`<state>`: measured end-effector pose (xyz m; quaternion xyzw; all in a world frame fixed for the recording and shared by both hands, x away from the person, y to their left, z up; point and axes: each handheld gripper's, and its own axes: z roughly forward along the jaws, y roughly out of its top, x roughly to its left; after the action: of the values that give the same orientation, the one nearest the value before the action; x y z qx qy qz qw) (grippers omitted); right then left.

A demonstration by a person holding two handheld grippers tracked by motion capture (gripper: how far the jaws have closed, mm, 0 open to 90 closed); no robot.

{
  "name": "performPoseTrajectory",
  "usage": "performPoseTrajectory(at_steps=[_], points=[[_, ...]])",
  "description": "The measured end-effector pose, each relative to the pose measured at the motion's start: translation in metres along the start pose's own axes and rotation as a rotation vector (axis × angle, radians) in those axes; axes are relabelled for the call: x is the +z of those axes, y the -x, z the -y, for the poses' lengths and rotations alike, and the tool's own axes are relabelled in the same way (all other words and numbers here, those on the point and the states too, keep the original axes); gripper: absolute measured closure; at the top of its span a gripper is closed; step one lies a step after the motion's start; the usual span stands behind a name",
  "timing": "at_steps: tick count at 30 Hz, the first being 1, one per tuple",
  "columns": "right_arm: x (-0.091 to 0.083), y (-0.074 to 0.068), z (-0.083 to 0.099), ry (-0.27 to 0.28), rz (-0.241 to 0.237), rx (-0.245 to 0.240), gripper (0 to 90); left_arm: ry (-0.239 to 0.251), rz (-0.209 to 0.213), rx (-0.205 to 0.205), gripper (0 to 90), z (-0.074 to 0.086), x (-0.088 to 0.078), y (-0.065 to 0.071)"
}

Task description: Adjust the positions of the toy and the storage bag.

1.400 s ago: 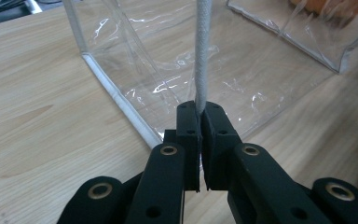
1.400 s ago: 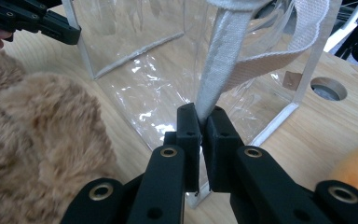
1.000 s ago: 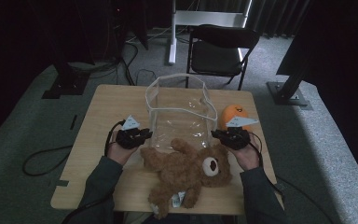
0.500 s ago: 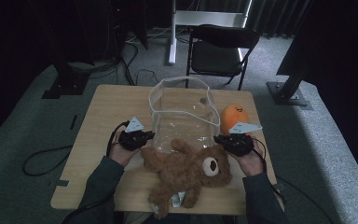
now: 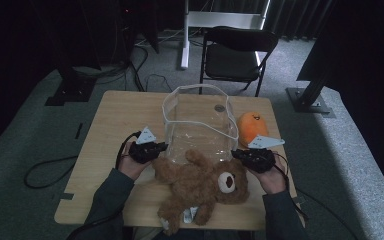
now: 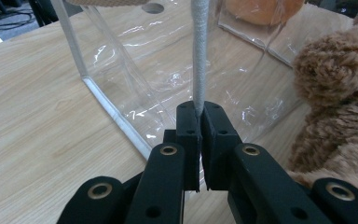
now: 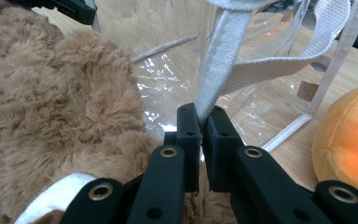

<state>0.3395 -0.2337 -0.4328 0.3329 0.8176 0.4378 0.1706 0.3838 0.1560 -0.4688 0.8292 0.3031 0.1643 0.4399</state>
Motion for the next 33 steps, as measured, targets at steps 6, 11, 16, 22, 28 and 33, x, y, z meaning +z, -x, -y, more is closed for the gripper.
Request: performPoseTrajectory(at_steps=[6, 11, 16, 22, 28, 33], points=[[-0.006, -0.001, 0.002, -0.001, -0.001, -0.007, 85.1, -0.003, 0.009, 0.015, 86.8, 0.000, -0.001, 0.006], [-0.006, 0.001, 0.005, 0.011, -0.008, 0.008, 79.3, 0.000, 0.008, 0.010, 84.9, 0.002, 0.000, 0.004], [-0.011, 0.001, 0.004, 0.031, -0.009, 0.001, 65.6, 0.014, 0.001, -0.012, 75.6, 0.007, -0.005, 0.000], [-0.016, -0.001, 0.004, 0.041, -0.012, 0.003, 57.8, 0.042, -0.035, -0.045, 68.7, 0.017, -0.021, -0.009], [-0.026, -0.007, 0.002, 0.074, -0.027, -0.003, 54.7, 0.037, -0.090, -0.106, 63.8, 0.034, -0.028, -0.025], [-0.026, -0.012, 0.001, 0.069, -0.013, -0.017, 52.5, 0.006, -0.120, -0.126, 59.3, 0.048, -0.027, -0.029]])
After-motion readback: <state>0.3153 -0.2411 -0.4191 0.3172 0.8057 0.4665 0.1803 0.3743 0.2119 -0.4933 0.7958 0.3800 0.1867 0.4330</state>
